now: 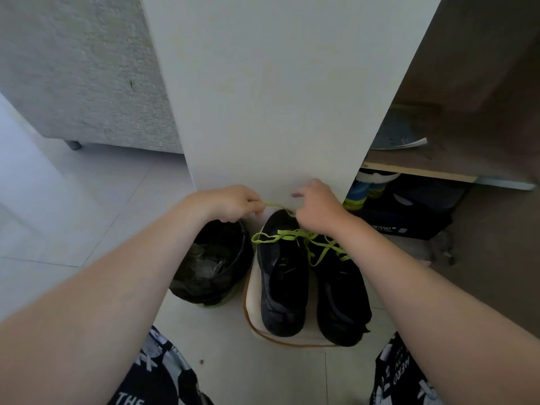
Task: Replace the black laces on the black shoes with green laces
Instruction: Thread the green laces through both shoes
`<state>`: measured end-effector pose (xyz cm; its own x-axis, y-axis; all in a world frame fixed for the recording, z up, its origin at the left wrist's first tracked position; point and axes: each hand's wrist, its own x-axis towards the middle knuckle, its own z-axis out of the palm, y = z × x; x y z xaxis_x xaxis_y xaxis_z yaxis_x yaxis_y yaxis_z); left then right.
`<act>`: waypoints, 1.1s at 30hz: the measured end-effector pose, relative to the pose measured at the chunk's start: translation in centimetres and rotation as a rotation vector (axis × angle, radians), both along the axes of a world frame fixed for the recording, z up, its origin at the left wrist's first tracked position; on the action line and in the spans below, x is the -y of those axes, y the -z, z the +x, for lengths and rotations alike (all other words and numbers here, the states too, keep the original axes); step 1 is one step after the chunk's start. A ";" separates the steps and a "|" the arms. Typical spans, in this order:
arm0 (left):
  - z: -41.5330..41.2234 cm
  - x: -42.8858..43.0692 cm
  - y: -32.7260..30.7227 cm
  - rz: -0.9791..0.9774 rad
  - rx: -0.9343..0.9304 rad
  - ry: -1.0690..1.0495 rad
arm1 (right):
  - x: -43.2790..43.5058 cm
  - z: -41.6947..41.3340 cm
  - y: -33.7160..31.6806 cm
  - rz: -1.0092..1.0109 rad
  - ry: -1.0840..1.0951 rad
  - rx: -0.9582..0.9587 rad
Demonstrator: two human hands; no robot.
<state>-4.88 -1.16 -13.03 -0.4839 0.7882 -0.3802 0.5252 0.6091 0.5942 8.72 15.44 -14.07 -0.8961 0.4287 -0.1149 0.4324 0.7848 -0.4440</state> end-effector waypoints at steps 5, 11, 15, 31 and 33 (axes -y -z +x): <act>1.5 -2.7 1.3 0.077 -0.056 -0.038 | 2.5 -1.4 0.7 -0.454 -0.179 -0.081; 2.3 -2.7 5.0 -0.118 0.141 -0.097 | -0.4 -0.7 0.5 -0.009 -0.130 0.122; 2.7 -2.3 4.6 -0.299 0.147 0.083 | -1.8 -0.5 1.5 -0.021 0.059 0.107; 3.4 -2.6 3.8 -0.261 0.222 0.059 | 0.0 -1.0 1.9 -0.276 0.059 0.146; 3.6 -2.7 3.4 -0.237 0.233 0.079 | 0.0 -1.1 2.0 -0.289 0.058 0.103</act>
<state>-1.26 1.51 -16.44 -0.3034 0.6965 -0.6503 0.4436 0.7072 0.5505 7.62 15.44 -16.12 -0.8482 0.4155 -0.3286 0.5275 0.6050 -0.5964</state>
